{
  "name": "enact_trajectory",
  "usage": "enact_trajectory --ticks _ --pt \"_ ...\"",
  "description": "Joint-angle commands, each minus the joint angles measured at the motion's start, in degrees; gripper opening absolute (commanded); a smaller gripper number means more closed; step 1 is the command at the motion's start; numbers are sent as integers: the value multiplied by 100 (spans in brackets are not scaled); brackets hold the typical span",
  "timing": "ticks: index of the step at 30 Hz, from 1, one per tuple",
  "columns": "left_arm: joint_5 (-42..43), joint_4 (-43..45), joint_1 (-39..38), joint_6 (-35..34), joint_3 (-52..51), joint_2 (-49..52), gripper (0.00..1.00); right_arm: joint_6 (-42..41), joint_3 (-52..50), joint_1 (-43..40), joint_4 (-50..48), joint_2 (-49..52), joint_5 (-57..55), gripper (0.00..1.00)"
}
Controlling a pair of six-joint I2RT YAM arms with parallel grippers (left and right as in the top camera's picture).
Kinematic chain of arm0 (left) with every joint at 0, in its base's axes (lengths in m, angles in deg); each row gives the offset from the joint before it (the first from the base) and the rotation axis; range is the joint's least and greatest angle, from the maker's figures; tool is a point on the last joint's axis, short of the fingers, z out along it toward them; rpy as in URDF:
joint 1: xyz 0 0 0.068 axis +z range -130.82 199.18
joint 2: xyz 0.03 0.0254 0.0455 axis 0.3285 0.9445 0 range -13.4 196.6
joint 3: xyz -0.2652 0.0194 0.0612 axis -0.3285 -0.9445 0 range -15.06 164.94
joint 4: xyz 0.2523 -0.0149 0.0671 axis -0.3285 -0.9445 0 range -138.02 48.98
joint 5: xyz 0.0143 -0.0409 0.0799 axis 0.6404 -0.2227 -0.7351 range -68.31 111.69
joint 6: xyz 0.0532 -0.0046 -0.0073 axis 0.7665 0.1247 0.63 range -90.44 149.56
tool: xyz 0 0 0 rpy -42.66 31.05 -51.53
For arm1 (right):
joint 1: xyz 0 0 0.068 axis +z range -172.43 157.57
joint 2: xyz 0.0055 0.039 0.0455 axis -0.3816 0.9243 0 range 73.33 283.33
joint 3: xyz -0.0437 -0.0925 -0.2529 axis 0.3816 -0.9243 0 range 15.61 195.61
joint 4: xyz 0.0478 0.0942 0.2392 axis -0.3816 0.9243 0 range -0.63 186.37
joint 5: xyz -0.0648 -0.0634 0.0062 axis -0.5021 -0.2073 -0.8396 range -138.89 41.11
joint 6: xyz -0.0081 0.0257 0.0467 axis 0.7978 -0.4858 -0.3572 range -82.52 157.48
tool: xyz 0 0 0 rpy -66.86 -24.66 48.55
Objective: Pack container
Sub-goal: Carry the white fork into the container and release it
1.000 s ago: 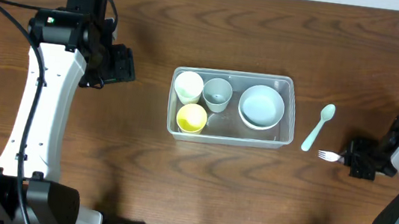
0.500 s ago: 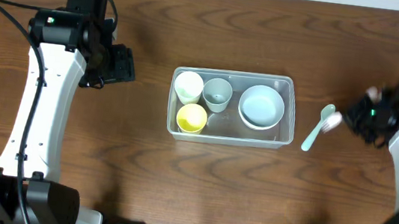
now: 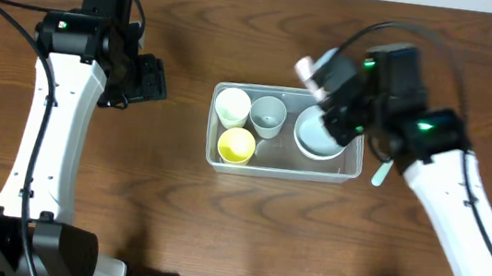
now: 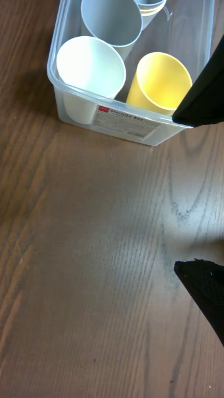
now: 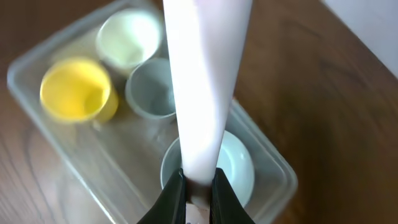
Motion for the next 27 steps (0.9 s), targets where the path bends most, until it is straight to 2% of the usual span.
enact_trajectory --ticks 1,5,16,18,21,22,23,25,27 --pt "-46 2 13 -33 -7 -48 69 1467 4 262 160 417 -234 1" --pt "-46 2 13 -33 -7 -48 69 1939 4 374 356 988 -238 1" --pt "-48 11 13 -33 -7 -48 69 1945 2 479 560 1725 -404 9" --pt "-46 17 13 -33 -7 -48 69 1945 4 487 573 1718 -411 15" --pt "-46 20 13 -33 -7 -48 69 1886 2 487 621 1718 -428 32" --pt "-48 20 13 -33 -7 -48 69 1860 4 487 634 1718 -424 52" --pt "-48 22 13 -33 -7 -48 69 1814 4 487 638 1718 -424 57" --pt "-48 22 13 -33 -7 -48 69 1626 4 487 669 1718 -415 57" --pt "-48 22 13 -33 -7 -48 69 1517 7 494 688 1703 -402 53"
